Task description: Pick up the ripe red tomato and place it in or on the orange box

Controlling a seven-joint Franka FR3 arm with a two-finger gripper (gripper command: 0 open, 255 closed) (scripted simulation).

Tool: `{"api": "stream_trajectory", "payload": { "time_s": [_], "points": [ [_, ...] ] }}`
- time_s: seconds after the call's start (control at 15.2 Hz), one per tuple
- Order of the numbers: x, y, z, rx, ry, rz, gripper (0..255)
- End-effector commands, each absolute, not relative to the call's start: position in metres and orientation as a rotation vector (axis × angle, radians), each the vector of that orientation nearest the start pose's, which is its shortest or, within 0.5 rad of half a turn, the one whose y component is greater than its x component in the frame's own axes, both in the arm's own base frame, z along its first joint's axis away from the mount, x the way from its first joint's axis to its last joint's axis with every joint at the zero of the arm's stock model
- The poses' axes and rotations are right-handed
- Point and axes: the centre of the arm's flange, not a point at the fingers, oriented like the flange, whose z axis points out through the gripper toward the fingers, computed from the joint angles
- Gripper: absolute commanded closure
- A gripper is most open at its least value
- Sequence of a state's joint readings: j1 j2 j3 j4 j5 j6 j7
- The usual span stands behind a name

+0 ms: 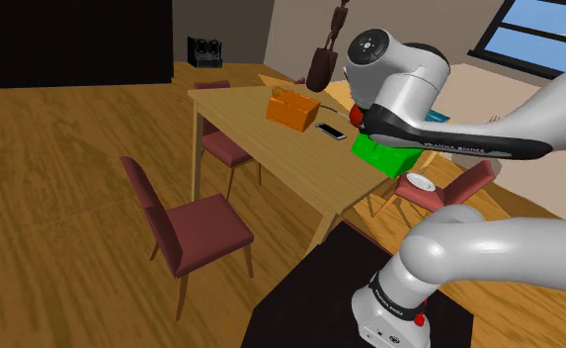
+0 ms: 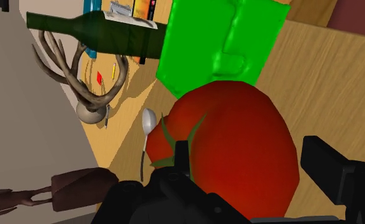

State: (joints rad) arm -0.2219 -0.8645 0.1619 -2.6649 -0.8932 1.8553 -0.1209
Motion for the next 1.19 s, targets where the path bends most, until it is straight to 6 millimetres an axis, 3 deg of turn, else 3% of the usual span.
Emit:
{"api": "stream_trajectory", "payload": {
  "time_s": [0.0,1.12],
  "points": [
    [0.321,-0.081,0.526,2.141,0.281,-0.101,255],
    [0.53,-0.161,0.534,2.141,0.281,-0.101,255]
  ]
}}
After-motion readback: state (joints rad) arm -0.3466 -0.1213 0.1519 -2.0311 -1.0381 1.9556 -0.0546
